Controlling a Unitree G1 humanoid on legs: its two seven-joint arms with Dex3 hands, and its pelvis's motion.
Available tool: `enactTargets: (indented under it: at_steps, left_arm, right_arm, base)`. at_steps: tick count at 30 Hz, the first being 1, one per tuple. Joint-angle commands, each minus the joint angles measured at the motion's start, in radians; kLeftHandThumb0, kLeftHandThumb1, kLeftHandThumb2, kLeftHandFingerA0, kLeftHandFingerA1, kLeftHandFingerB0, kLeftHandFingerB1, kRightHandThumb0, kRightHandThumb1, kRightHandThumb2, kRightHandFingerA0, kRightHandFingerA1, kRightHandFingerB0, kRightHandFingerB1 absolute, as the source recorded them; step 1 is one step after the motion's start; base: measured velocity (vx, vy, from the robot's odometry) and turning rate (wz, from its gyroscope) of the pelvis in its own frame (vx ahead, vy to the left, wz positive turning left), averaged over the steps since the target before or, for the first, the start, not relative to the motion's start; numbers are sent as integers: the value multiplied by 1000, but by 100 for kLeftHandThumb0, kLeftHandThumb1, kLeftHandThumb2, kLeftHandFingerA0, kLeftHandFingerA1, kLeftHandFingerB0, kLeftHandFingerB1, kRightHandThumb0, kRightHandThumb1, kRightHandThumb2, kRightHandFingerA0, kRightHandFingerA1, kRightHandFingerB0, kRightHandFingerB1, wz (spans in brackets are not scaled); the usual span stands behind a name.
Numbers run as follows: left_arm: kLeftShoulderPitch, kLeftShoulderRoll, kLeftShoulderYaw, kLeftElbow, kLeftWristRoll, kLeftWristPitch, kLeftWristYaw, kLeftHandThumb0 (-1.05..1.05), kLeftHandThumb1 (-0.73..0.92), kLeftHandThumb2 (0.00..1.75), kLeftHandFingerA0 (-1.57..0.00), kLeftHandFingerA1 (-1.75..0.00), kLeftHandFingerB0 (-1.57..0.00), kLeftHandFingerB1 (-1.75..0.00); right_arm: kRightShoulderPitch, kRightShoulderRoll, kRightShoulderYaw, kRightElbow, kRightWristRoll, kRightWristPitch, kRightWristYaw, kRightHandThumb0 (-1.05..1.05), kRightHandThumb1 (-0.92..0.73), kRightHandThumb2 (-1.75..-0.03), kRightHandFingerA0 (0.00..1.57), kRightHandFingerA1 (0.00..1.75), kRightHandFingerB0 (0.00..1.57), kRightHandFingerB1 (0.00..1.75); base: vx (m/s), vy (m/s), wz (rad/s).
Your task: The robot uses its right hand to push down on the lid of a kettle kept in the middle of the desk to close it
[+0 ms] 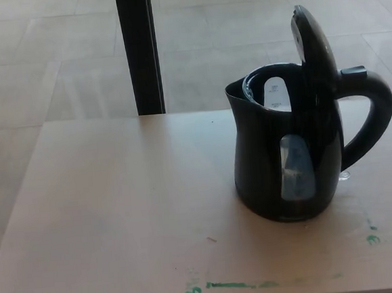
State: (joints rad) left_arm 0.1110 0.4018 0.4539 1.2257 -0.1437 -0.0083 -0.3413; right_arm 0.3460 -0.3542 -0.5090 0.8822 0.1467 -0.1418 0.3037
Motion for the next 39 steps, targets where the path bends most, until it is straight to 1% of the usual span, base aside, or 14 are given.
enactTargets:
  at_steps: [1, 3, 17, 18, 22, 23, 24, 27, 31, 32, 33, 35, 36, 39]
  left_arm:
    - [-4, 30, 27, 20, -55, 8, -89, -70, 55, 99, -40, -58, -20, -46]
    - [-4, 29, 41, 28, -69, 10, -93, -80, 66, 68, -38, -44, -33, -38]
    - [-18, 33, 33, 29, -65, 25, -78, -80, 63, 71, -44, -49, -38, -41]
    - [-20, 32, 50, 29, -85, 33, -91, -74, 73, 62, -43, -48, -39, -39]
    - [-20, 34, 44, 33, -76, 22, -87, -82, 62, 70, -40, -45, -34, -39]
    - [-19, 34, 44, 34, -76, 21, -89, -81, 62, 69, -39, -46, -32, -39]
    - [-20, 33, 48, 35, -83, 26, -89, -77, 69, 61, -45, -46, -38, -37]
    - [-17, 35, 45, 32, -84, 23, -92, -75, 55, 98, -40, -57, -20, -45]
    - [-16, 39, 39, 34, -85, 26, -97, -81, 66, 67, -37, -42, -31, -37]
    - [-14, 35, 46, 33, -94, 24, -93, -71, 54, 97, -39, -58, -19, -46]
    - [-11, 34, 38, 31, -86, 13, -86, -77, 73, 62, -43, -43, -36, -36]
    - [-7, 35, 33, 29, -84, 8, -93, -83, 63, 73, -39, -47, -32, -40]
    - [-8, 36, 26, 35, -77, 4, -86, -79, 72, 62, -44, -44, -37, -36]
    - [-3, 37, 23, 33, -80, -2, -88, -78, 72, 62, -44, -45, -37, -37]
  right_arm:
    - [13, 4, -54, -53, 114, -24, 78, -68, -51, -56, 81, 66, 54, 56]
    - [22, 2, -72, -109, 134, 7, 74, -80, -46, -62, 81, 72, 51, 60]
    - [-242, -203, -274, -435, 331, 162, 98, -80, -61, -58, 32, 69, 31, 48]
    - [-309, -253, -256, -434, 307, 138, 112, -92, -57, -93, 46, 72, 26, 50]
    - [-417, -325, -203, -527, 279, 198, 108, -79, -70, -62, 16, 41, 18, 32]
    - [-436, -342, -182, -562, 261, 211, 102, -38, -40, -101, 0, 51, 0, 49]
    - [-477, -360, -155, -586, 249, 233, 90, -78, -71, -62, 11, 31, 14, 27]
    - [-587, -392, -84, -635, 234, 263, 90, -77, -58, -96, 4, 39, 6, 25]
    - [-652, -438, 5, -685, 140, 271, 41, -82, -60, -97, 11, 49, 4, 35]
    - [-696, -440, 35, -692, 137, 280, 41, -38, -40, -102, 2, 50, 0, 49]
    - [-738, -451, 67, -695, 135, 298, 55, -77, -74, -63, 15, 37, 12, 24]
    - [-781, -472, 114, -688, 105, 304, 68, -38, -43, -104, 1, 50, 0, 50]
    - [-837, -470, 141, -665, 125, 335, 89, -76, -72, -62, 17, 38, 16, 26]
    - [-937, -446, 208, -612, 119, 349, 110, -75, -69, -61, 20, 38, 19, 29]
  base:
    - [0, 0, 0]
    - [0, 0, 0]
    - [0, 0, 0]
    - [0, 0, 0]
    - [0, 0, 0]
    - [0, 0, 0]
    - [0, 0, 0]
    - [4, -4, 3]
    - [0, 0, 0]
    - [0, 0, 0]
    - [0, 0, 0]
    - [0, 0, 0]
    - [0, 0, 0]
    - [0, 0, 0]
